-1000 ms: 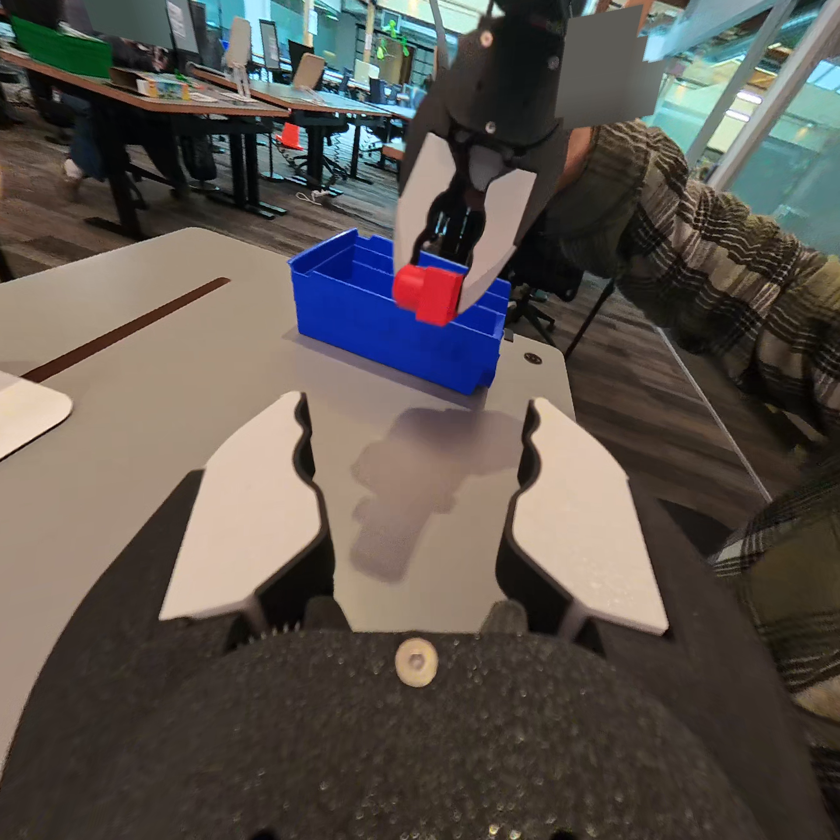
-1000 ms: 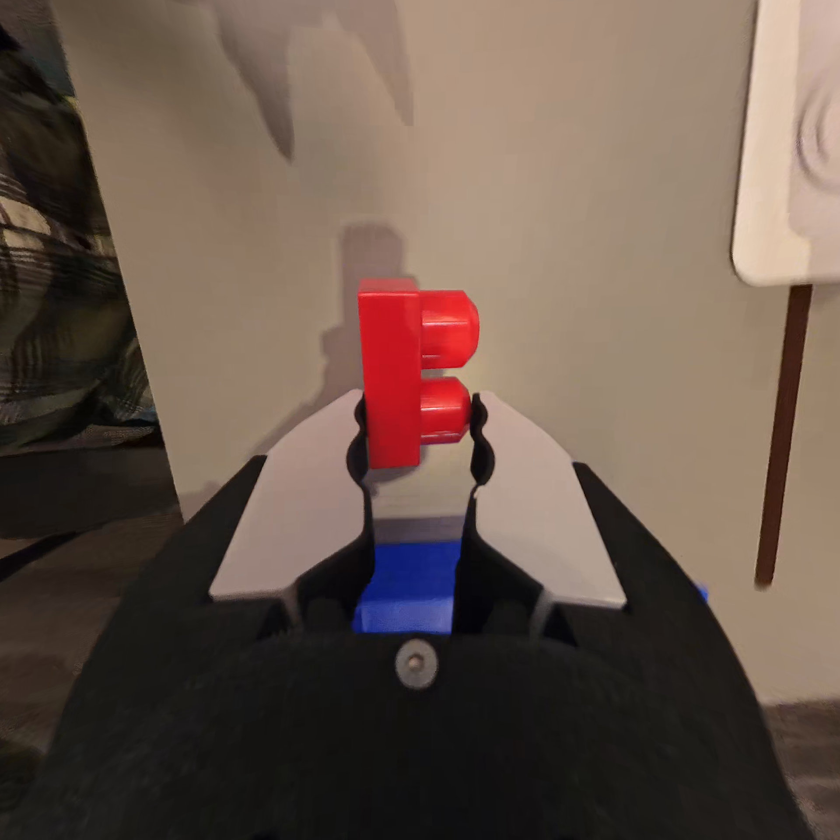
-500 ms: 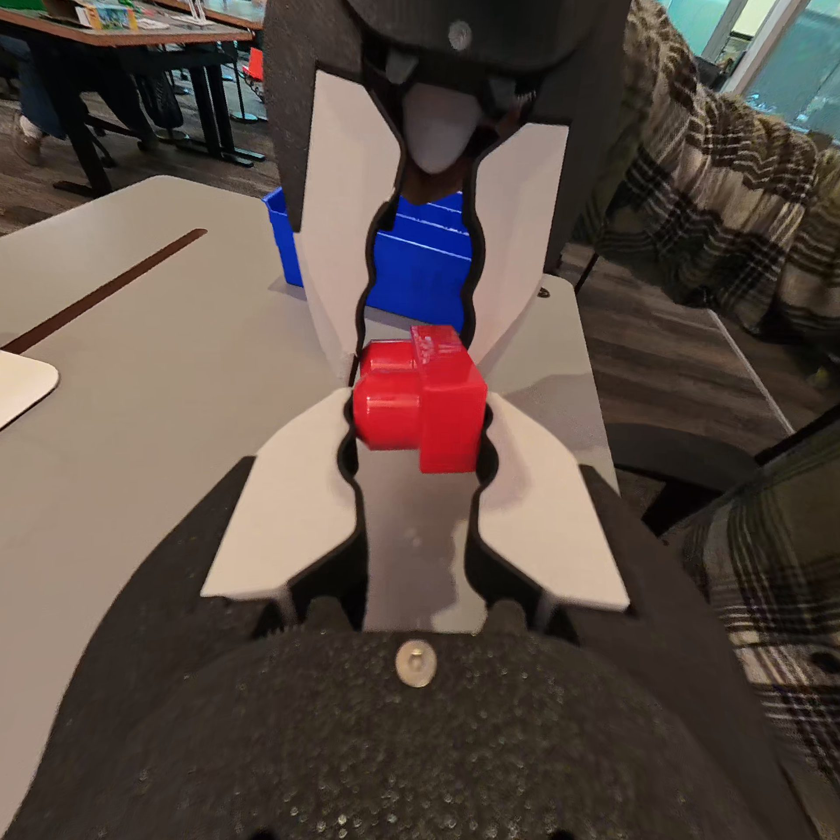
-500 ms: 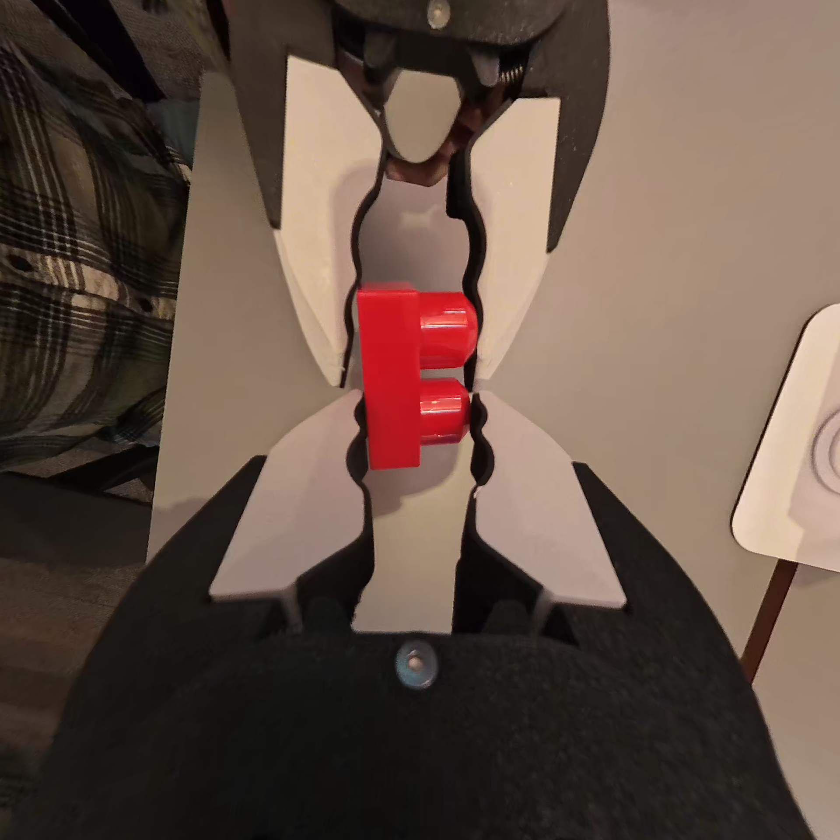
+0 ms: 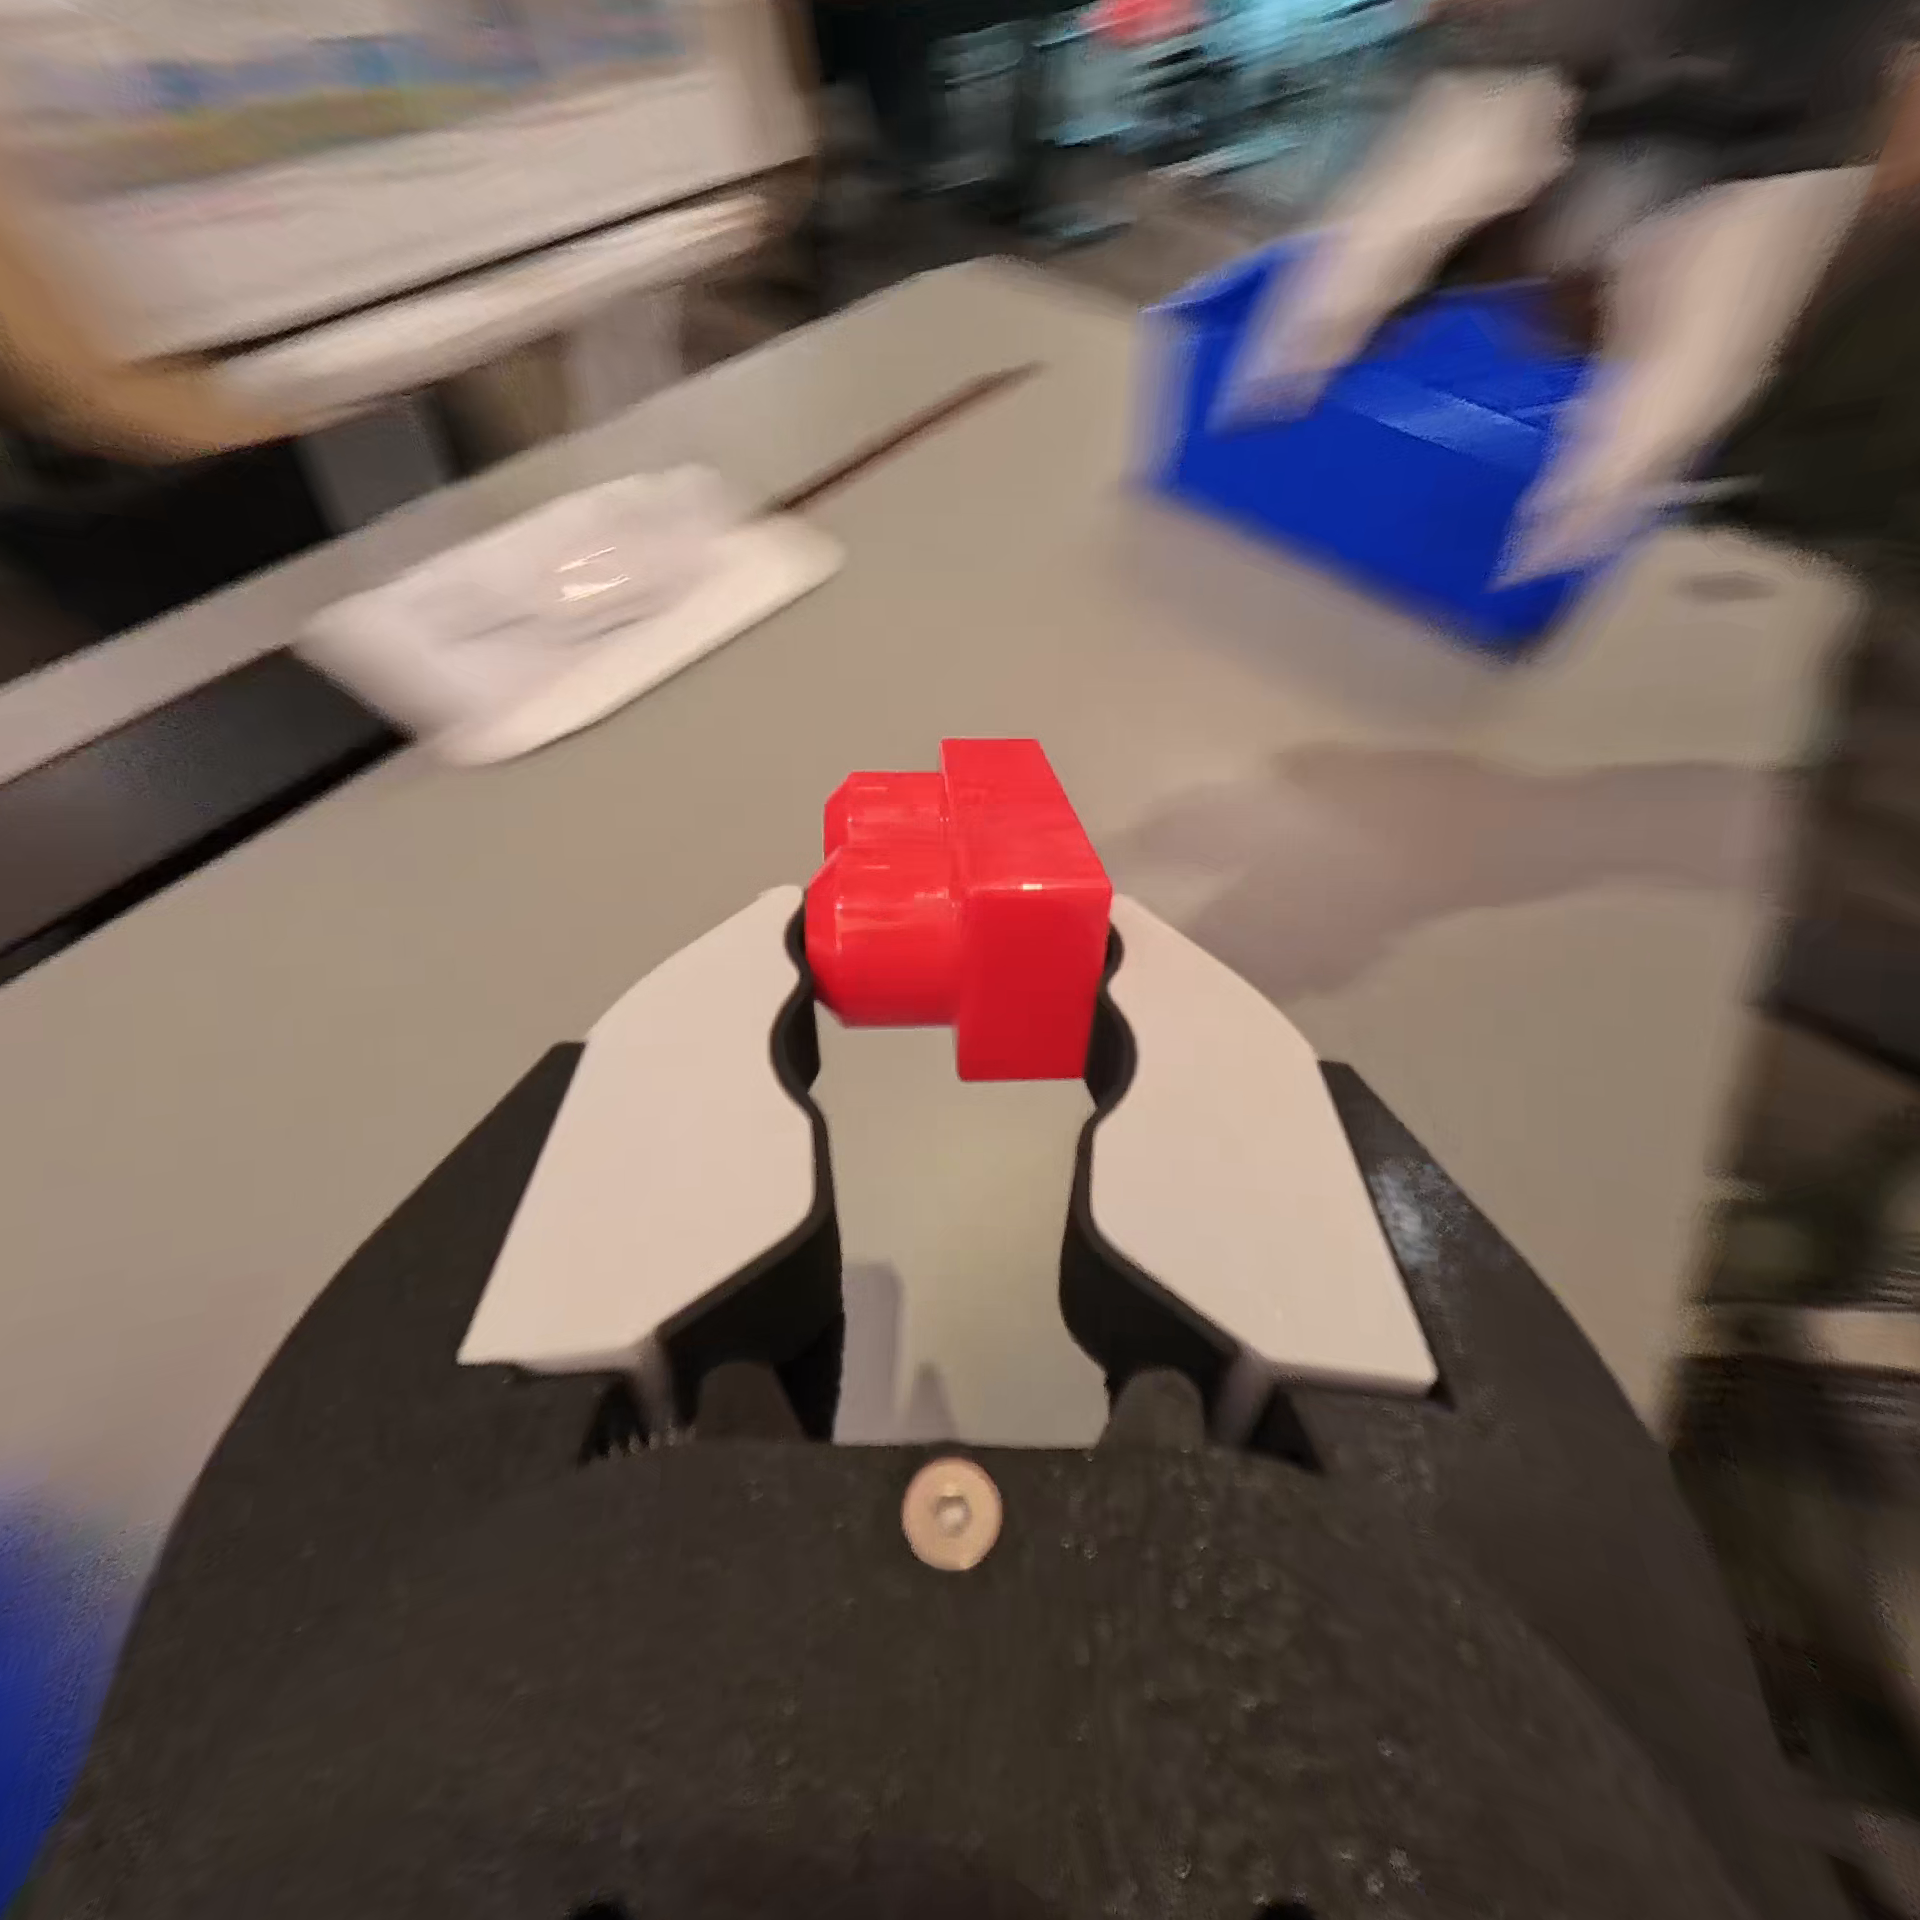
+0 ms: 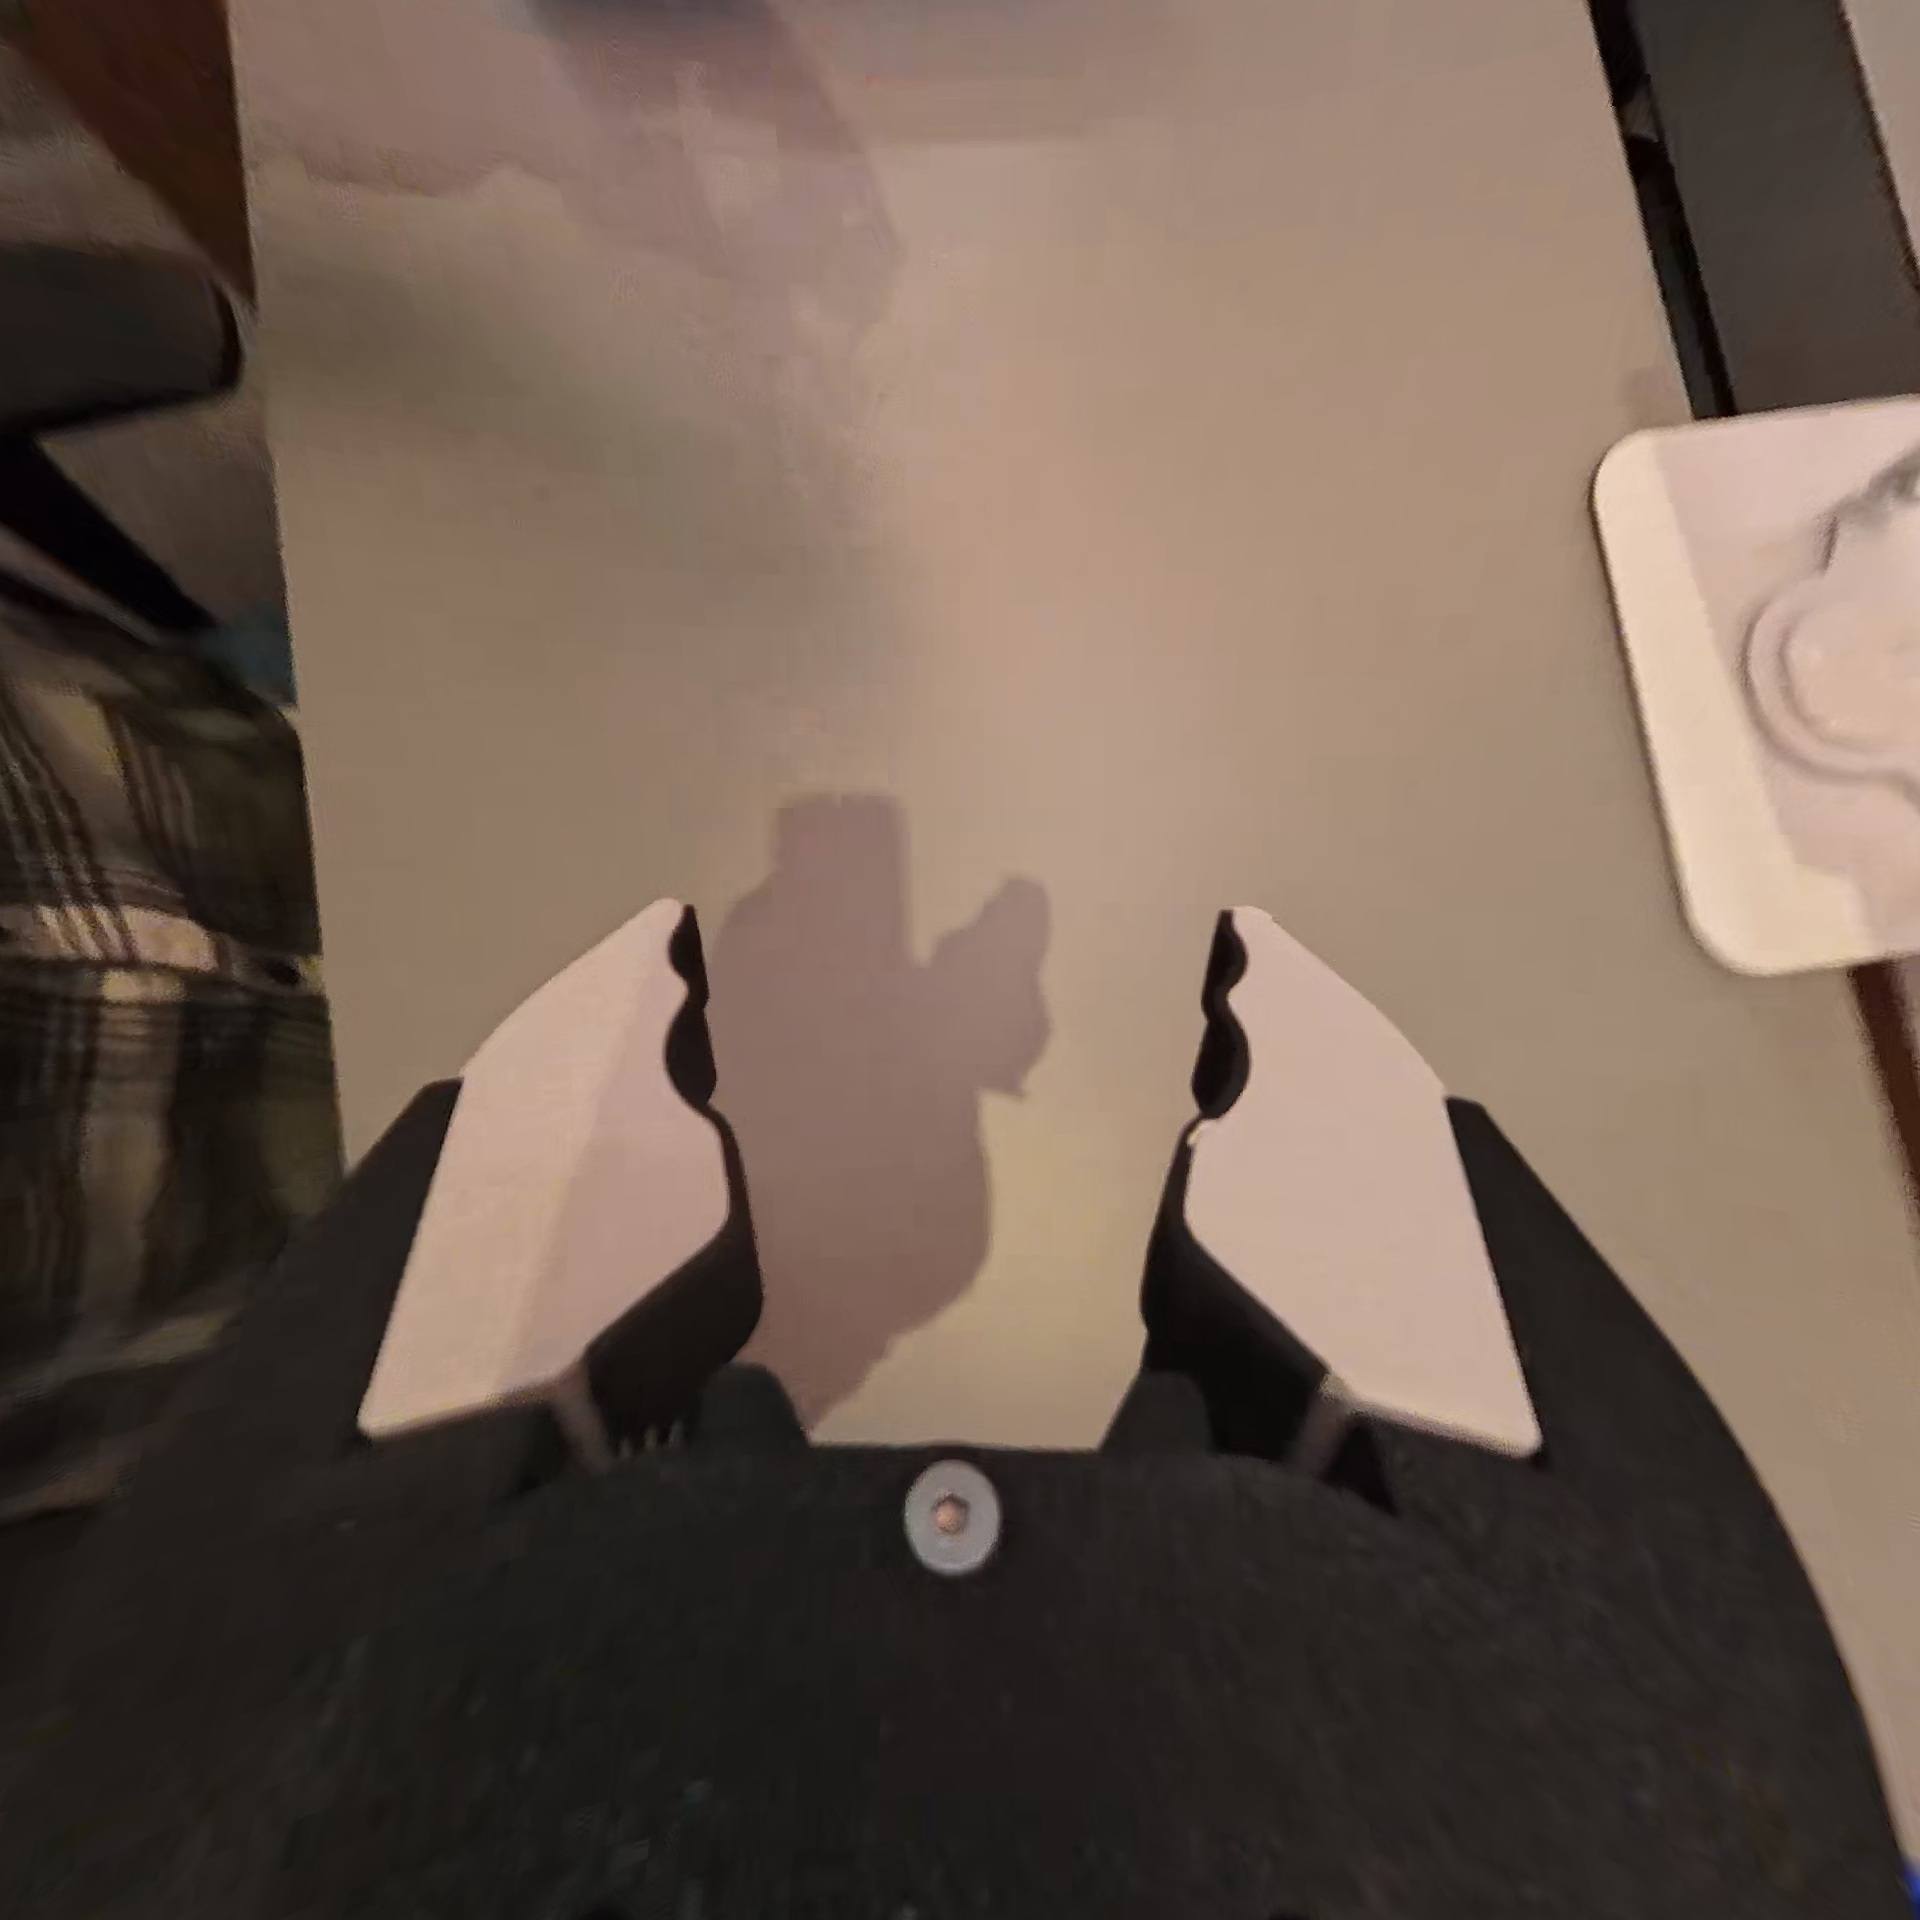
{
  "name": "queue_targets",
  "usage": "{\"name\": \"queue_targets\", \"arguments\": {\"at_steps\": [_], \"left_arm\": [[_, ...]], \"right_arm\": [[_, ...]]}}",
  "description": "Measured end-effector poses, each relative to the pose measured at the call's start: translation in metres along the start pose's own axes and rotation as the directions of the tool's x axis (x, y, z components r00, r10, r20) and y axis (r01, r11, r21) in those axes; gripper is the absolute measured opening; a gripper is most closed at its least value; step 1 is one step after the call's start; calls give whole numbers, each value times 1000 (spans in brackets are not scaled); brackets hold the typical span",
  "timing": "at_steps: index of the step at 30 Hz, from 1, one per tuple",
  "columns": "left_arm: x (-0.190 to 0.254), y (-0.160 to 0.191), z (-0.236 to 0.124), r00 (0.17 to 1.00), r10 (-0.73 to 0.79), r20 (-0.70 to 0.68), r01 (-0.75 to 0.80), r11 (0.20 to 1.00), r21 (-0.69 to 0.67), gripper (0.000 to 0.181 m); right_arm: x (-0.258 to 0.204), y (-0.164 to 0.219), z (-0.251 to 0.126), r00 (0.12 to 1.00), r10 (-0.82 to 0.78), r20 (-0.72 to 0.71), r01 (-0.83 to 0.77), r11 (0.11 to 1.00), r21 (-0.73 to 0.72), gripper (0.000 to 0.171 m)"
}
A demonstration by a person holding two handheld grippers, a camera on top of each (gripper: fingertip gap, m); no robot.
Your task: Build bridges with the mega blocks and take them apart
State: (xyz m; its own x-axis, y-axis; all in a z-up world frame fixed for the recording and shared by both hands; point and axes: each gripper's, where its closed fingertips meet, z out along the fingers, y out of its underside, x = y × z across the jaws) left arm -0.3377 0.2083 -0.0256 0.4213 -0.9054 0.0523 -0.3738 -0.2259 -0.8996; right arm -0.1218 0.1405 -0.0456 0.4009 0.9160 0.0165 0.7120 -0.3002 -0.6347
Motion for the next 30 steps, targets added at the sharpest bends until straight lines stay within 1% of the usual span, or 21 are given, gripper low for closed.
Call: {"name": "queue_targets", "arguments": {"at_steps": [2,4,6,7,9,11,14,18,19,21,24,27,30], "left_arm": [[-61,23,-54,982,-69,178,80,995,-56,49],[-105,41,-101,945,-172,278,193,980,-52,49],[-148,65,-139,893,-213,396,258,964,-62,49],[-167,79,-153,865,-239,441,295,954,-62,49],[-192,103,-168,823,-315,474,377,925,-41,49],[-208,118,-175,792,-351,499,411,912,-11,49],[-224,131,-180,754,-382,535,434,900,30,49],[-237,142,-183,701,-443,559,473,875,101,49],[-240,143,-184,690,-451,566,475,872,117,50],[-243,140,-188,676,-463,574,468,871,152,57],[-243,125,-196,669,-464,581,430,879,207,67],[-236,98,-205,674,-455,581,361,890,278,80],[-217,61,-208,700,-426,573,264,900,347,85]], "right_arm": [[-6,11,-4,993,116,-1,-116,990,80,91],[-11,19,-7,979,204,12,-203,965,163,90],[-11,29,-6,963,269,-14,-260,942,210,87],[-11,35,-4,956,292,-30,-279,936,216,88],[-12,41,-1,941,335,-51,-314,918,244,91],[-15,44,0,929,365,-65,-334,899,283,91],[-16,45,-4,906,411,-98,-357,869,344,94],[-11,51,-15,866,464,-186,-366,842,396,99],[-10,53,-18,856,476,-201,-370,836,406,102],[-8,59,-22,834,499,-237,-375,826,422,113],[-7,66,-27,812,518,-268,-369,812,452,115],[-6,68,-33,798,534,-279,-368,799,475,116],[0,72,-43,773,550,-314,-357,788,501,118]]}}
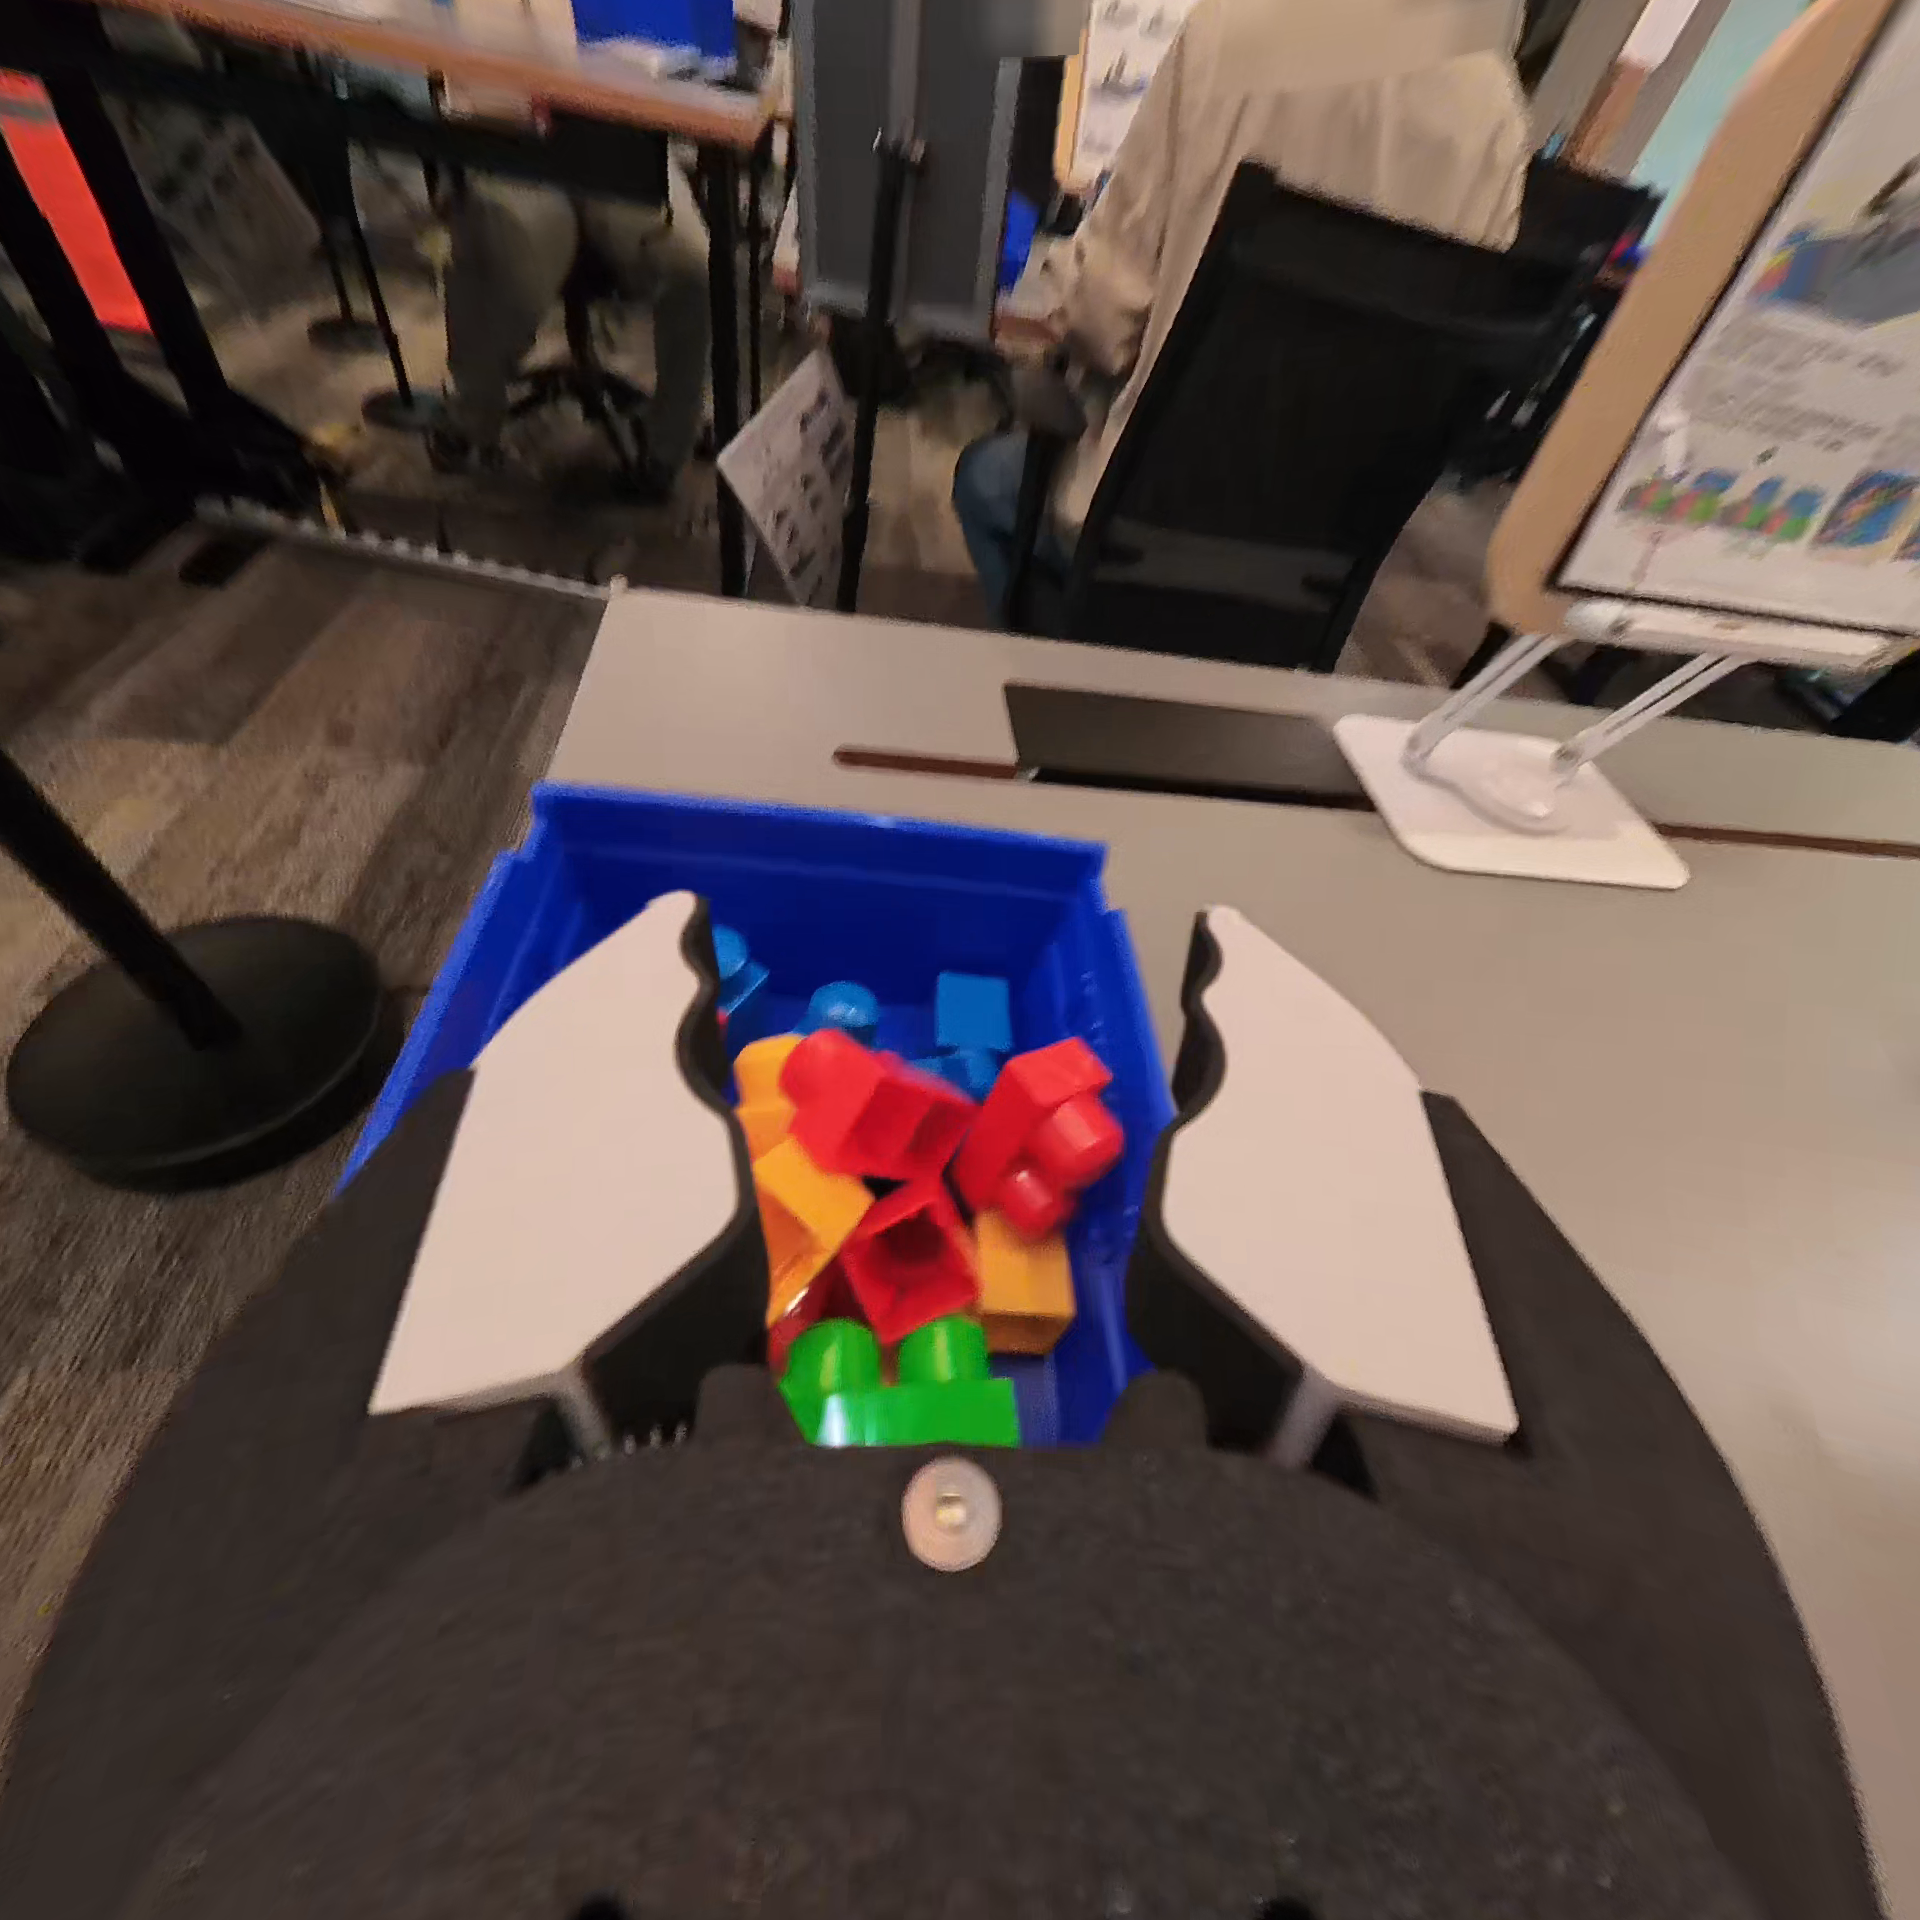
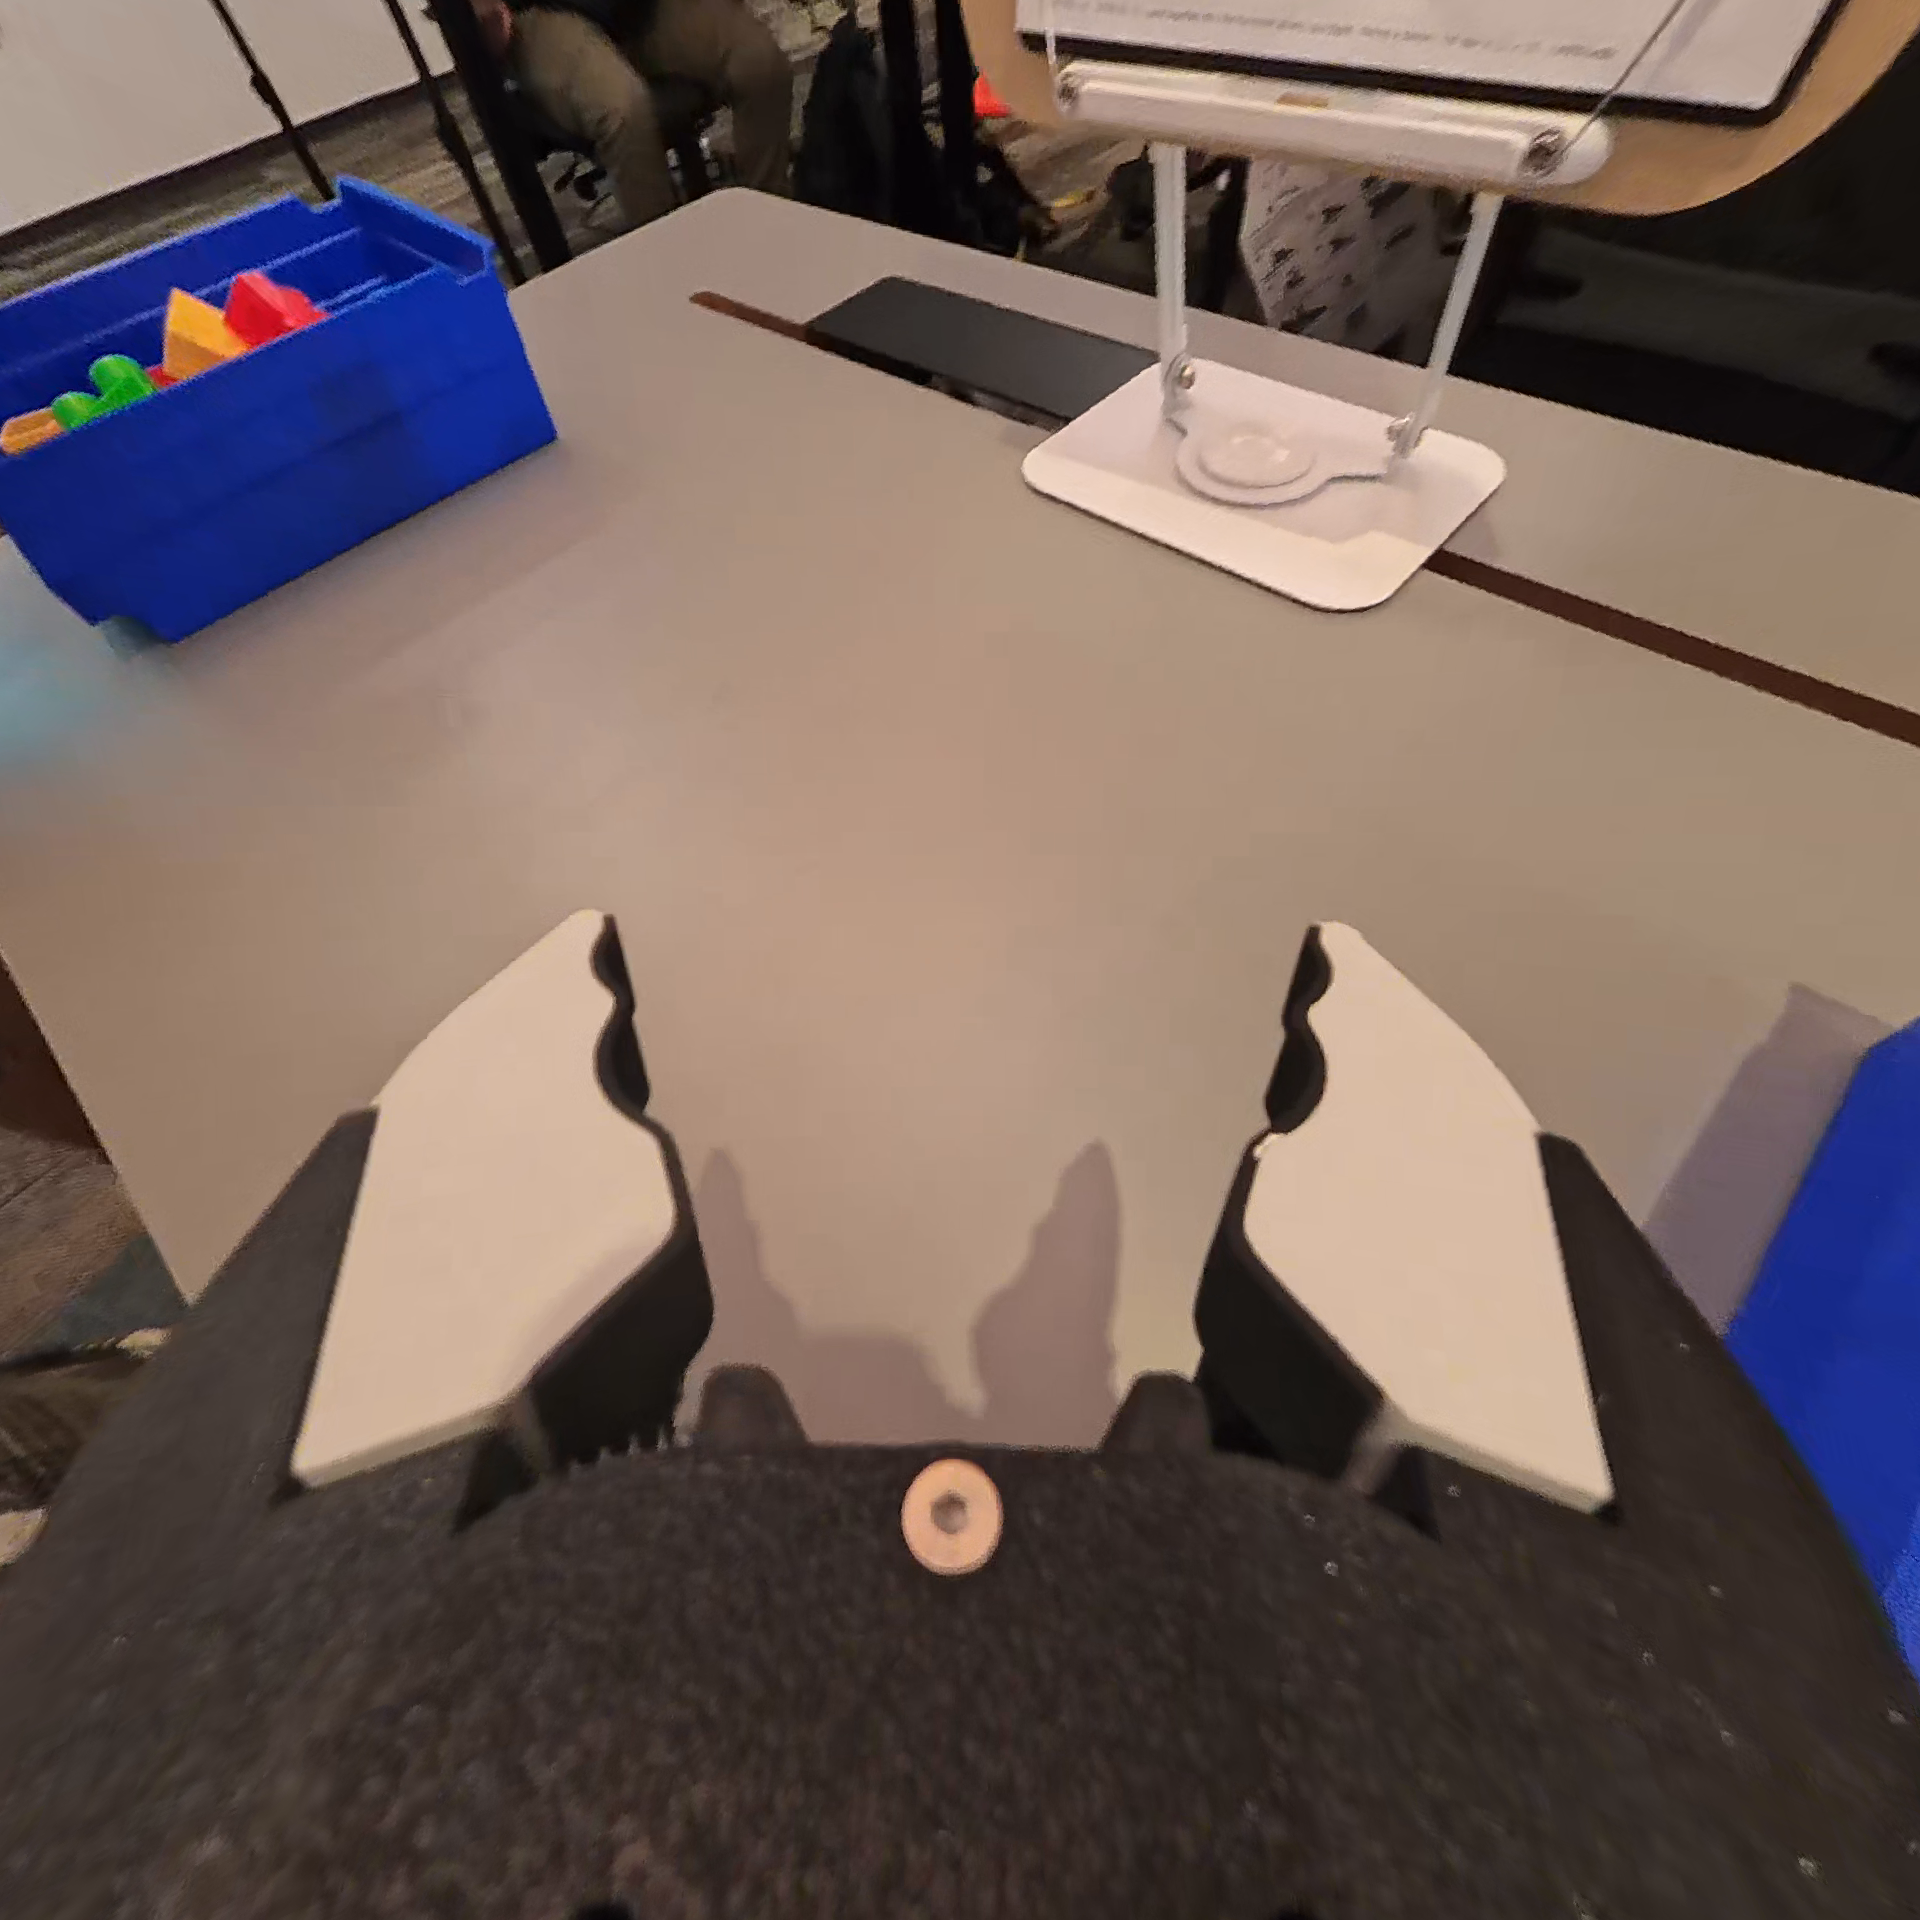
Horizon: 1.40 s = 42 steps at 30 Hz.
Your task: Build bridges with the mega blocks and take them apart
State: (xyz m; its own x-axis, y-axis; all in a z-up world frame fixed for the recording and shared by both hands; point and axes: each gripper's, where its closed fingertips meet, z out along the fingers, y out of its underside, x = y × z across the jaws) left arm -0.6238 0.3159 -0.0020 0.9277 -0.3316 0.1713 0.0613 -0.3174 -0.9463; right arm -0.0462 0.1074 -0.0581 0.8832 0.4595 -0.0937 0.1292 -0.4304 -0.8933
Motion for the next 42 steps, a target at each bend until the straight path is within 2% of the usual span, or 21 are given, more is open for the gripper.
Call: {"name": "queue_targets", "arguments": {"at_steps": [4,7,10,15,18,23,26,34,42], "left_arm": [[56,-20,-14,996,55,-65,-47,992,115,93],[101,-17,-23,989,113,-98,-95,980,174,101],[142,-2,-30,984,134,-119,-105,969,222,113],[192,33,-38,986,77,-147,-35,963,268,134],[209,53,-41,987,47,-156,-1,959,284,136],[218,86,-31,989,56,-136,-15,958,286,134],[217,96,-18,987,47,-151,-2,959,283,131],[214,92,21,988,94,-126,-48,943,329,128],[206,89,17,990,78,-118,-24,916,400,125]], "right_arm": [[13,0,-2,999,19,-50,-18,999,38,122],[26,-4,-6,994,49,-102,-40,995,90,126],[38,-6,-11,984,88,-154,-68,989,130,132],[60,-6,-25,947,142,-286,-81,973,214,137],[71,-5,-39,922,206,-328,-113,953,281,136],[83,-8,-63,877,241,-415,-79,925,371,128],[82,-4,-65,860,248,-446,-59,916,396,125],[73,-1,-48,869,208,-448,-39,933,358,124],[74,10,-33,867,183,-464,-32,949,314,123]]}}
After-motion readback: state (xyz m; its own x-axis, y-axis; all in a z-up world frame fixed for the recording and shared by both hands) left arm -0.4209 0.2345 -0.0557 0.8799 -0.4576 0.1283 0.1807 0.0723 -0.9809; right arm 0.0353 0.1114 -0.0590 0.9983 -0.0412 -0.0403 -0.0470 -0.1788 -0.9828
